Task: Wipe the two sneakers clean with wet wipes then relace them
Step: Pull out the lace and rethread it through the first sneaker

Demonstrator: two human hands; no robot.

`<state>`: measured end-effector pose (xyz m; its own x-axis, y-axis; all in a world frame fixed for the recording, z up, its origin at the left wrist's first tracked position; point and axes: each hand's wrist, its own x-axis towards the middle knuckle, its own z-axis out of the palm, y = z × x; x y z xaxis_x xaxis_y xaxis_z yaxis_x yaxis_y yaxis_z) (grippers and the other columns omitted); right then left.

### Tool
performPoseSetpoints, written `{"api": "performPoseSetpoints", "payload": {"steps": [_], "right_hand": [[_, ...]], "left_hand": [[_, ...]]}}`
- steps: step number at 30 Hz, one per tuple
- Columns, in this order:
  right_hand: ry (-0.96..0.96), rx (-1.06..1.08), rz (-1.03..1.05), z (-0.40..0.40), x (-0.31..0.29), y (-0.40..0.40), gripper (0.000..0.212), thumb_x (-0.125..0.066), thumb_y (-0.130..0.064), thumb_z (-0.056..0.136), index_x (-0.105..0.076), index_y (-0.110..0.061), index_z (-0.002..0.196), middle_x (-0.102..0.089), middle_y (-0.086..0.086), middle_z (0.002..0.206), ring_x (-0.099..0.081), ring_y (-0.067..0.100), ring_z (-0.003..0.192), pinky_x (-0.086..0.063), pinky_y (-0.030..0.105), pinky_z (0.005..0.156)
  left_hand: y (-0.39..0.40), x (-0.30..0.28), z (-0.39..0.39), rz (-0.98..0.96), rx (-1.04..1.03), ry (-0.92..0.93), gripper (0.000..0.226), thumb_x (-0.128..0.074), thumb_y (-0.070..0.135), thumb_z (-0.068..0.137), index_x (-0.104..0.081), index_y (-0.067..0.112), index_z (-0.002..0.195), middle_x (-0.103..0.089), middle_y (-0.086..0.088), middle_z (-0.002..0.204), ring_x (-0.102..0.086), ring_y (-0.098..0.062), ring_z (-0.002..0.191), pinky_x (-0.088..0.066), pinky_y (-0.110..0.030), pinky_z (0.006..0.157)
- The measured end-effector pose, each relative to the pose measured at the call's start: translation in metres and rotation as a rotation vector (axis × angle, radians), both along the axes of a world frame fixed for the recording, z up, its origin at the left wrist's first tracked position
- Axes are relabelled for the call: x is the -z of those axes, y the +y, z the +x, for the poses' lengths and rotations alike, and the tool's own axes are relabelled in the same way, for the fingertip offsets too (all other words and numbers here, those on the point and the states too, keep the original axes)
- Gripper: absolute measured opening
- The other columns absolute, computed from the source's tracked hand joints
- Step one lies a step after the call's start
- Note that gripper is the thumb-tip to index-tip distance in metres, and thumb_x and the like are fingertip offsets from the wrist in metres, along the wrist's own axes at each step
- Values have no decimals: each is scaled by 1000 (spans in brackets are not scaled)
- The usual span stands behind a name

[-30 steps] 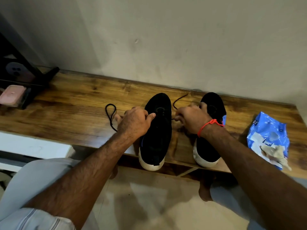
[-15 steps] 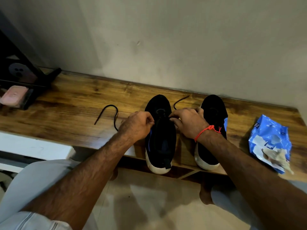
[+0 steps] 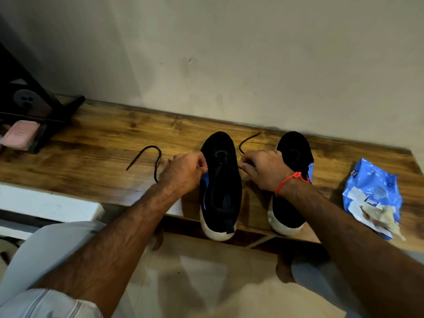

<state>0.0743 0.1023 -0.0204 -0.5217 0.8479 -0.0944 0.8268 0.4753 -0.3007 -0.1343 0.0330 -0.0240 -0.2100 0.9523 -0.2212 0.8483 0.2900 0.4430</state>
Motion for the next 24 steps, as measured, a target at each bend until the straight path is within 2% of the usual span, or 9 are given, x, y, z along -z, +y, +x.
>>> {"api": "performPoseSetpoints", "payload": {"steps": [3,6,7,10,14,16,19,22,24], "right_hand": [[206,-23,-113,-3,-3,-4,11,-58,-33,98,-63,-26,103,-68,-6,99,-63,16,98,-48,34,88],[216,0,-210,-13,-9,-3,12,-60,-27,98,-69,-19,100,-65,-6,92,-61,9,86,-46,22,72],[240,38,-276,-16,-11,-1,13,-62,-26,97,-70,-17,98,-65,-7,87,-60,7,78,-45,21,68],[464,199,-556,-21,-25,7,13,-70,-21,92,-74,-8,93,-67,-2,71,-55,7,58,-45,24,60],[816,319,-757,-22,-65,10,9,-70,-7,90,-72,1,91,-67,7,70,-54,14,53,-43,24,55],[945,336,-817,-23,-88,10,12,-66,-4,91,-70,6,98,-67,8,71,-56,15,56,-47,23,56],[1054,323,-860,-26,-124,14,14,-62,-9,94,-69,-2,104,-68,1,74,-62,13,64,-49,26,67],[1111,325,-886,-27,-164,18,11,-62,-18,94,-70,-13,100,-69,-5,77,-65,10,69,-47,30,81],[1192,328,-934,-27,-187,21,10,-62,-22,94,-70,-17,95,-68,-6,77,-66,10,71,-47,32,86]], "left_hand": [[2,-2,3,15,-35,-276,2,-63,30,99,-64,29,99,-67,10,81,-63,-10,79,-41,-26,64],[4,-11,9,15,-51,-418,11,-61,30,101,-68,23,100,-71,5,82,-65,-12,79,-52,-31,72],[6,-15,10,12,-56,-475,14,-59,29,102,-70,21,99,-71,4,82,-64,-11,78,-53,-30,75],[9,-32,9,-7,-88,-676,23,-54,22,105,-73,15,95,-69,2,79,-62,-7,69,-51,-14,64],[10,-64,7,-17,-190,-856,27,-51,27,106,-74,13,107,-74,1,89,-63,-9,70,-49,-20,66],[10,-85,9,-43,-235,-956,28,-51,30,106,-73,14,111,-75,0,98,-66,-9,72,-49,-23,63],[15,-121,10,-37,-274,-1098,29,-50,33,106,-71,15,114,-76,-1,109,-71,-11,85,-48,-30,74],[19,-164,12,7,-265,-1134,33,-48,36,107,-67,14,121,-74,-1,117,-70,-12,98,-45,-34,89],[20,-190,14,45,-254,-1148,35,-46,37,107,-65,13,124,-73,-2,119,-69,-12,100,-44,-35,92]]}}
